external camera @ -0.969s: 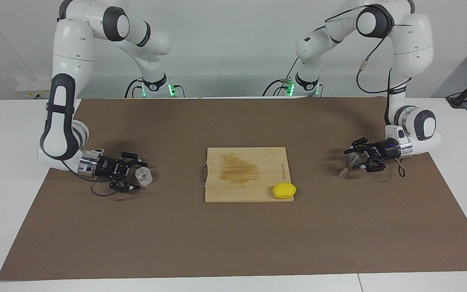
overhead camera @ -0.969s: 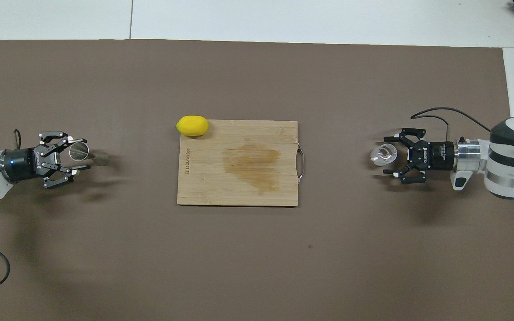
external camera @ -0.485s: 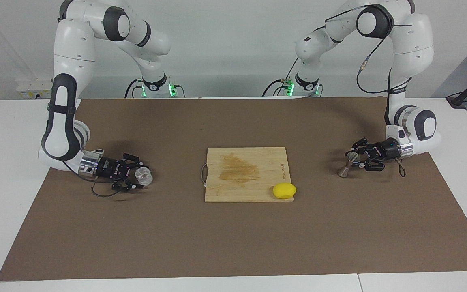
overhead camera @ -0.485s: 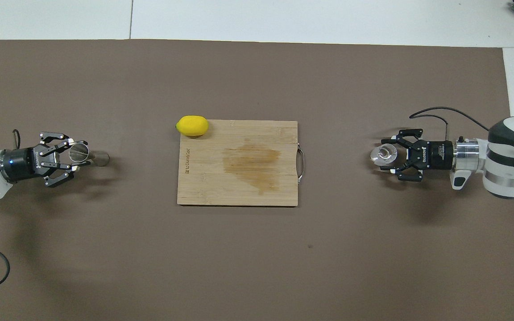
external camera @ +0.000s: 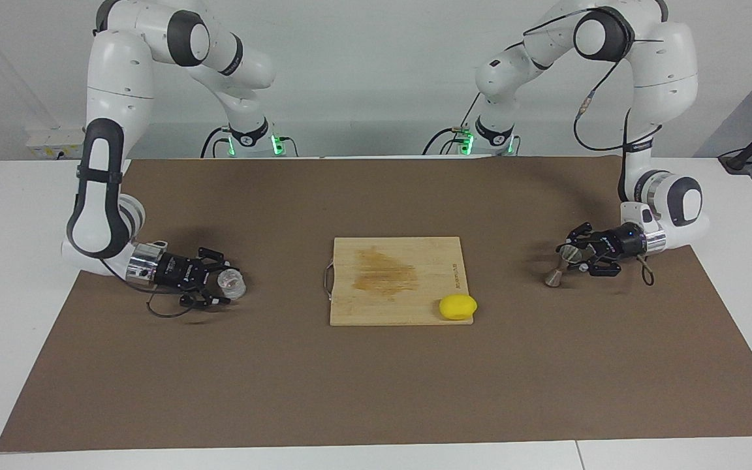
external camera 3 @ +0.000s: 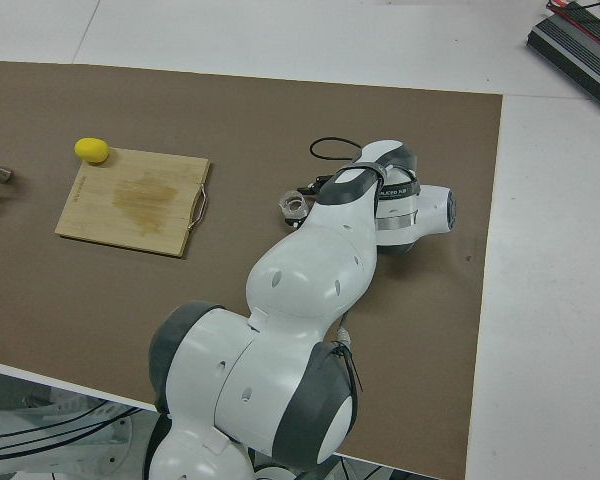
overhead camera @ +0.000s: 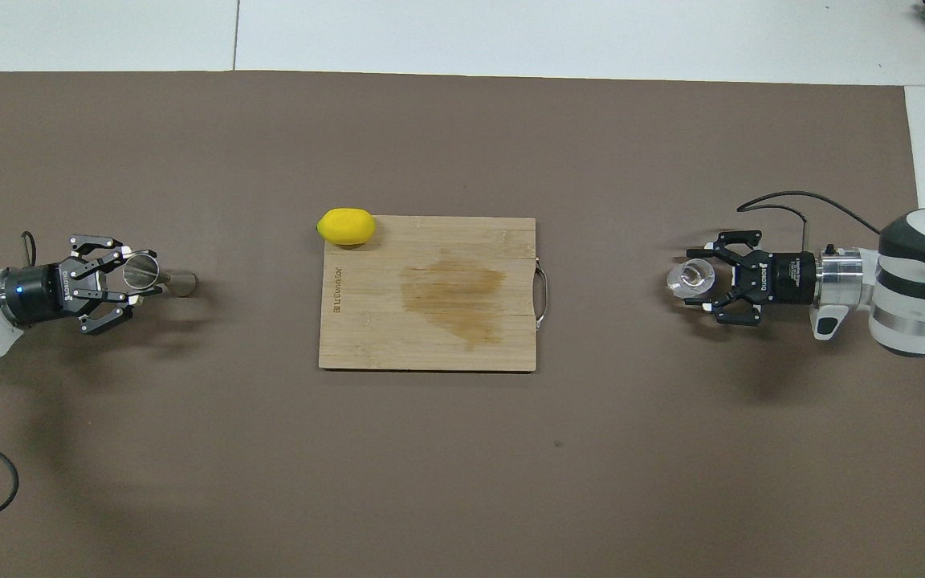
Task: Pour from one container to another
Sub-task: 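Carry the metal cup onto the middle of the cutting board with the left gripper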
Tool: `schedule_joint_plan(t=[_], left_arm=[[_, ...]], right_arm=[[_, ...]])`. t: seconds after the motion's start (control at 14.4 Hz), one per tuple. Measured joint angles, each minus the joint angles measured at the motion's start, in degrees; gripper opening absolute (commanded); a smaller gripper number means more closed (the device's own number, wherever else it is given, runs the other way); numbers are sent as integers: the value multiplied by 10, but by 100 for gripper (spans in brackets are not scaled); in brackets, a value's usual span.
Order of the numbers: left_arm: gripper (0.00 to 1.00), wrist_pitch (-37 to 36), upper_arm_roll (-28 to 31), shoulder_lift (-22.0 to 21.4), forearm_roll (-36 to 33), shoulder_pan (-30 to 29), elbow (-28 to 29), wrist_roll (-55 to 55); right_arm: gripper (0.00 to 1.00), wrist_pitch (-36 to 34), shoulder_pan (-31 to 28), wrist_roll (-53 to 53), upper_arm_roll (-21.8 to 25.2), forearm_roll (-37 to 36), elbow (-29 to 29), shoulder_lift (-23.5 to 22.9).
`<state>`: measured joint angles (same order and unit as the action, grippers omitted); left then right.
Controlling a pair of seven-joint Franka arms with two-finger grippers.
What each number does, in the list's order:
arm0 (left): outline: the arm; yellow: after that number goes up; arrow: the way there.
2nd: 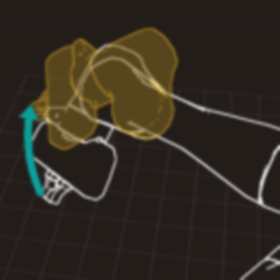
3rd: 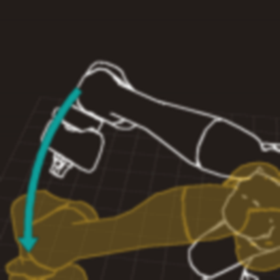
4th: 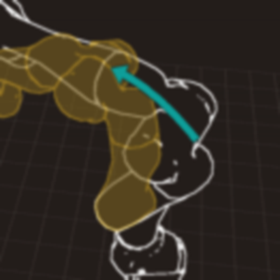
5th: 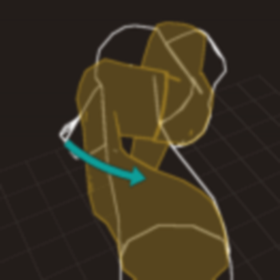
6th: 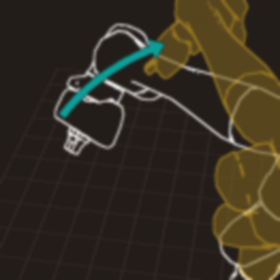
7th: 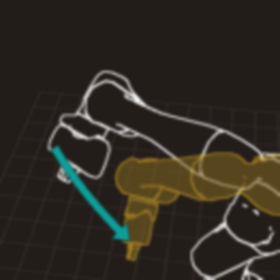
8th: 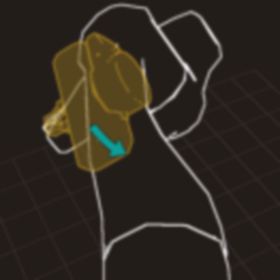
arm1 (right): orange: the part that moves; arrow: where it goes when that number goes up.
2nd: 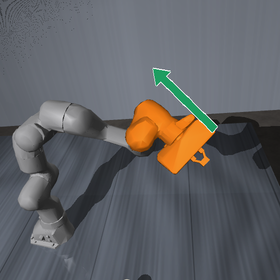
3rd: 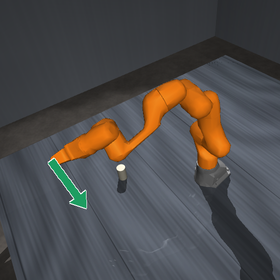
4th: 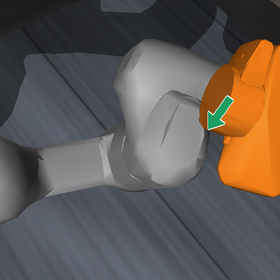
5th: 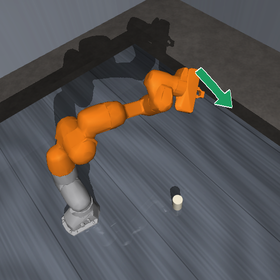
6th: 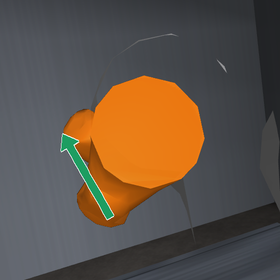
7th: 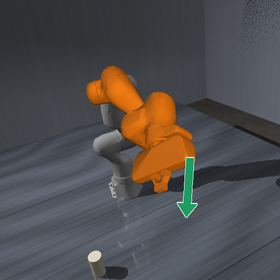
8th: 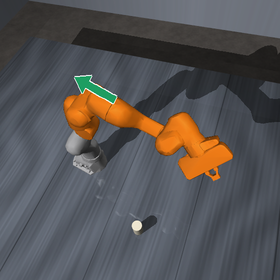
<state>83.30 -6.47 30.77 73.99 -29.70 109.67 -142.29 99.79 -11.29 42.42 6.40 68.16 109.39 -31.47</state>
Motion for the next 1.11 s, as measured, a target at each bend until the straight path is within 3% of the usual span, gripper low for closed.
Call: schedule_joint_plan(t=[0.69, 1.11], left_arm=[[10, -21, -23, -2, 17, 78, 1, 16], [10, 17, -24, -57, 57, 132, 48, 38]], right_arm=[[80, 4, 8, -1, 1, -18, -9, 0], [80, 4, 8, -1, 3, -36, -15, 0]])
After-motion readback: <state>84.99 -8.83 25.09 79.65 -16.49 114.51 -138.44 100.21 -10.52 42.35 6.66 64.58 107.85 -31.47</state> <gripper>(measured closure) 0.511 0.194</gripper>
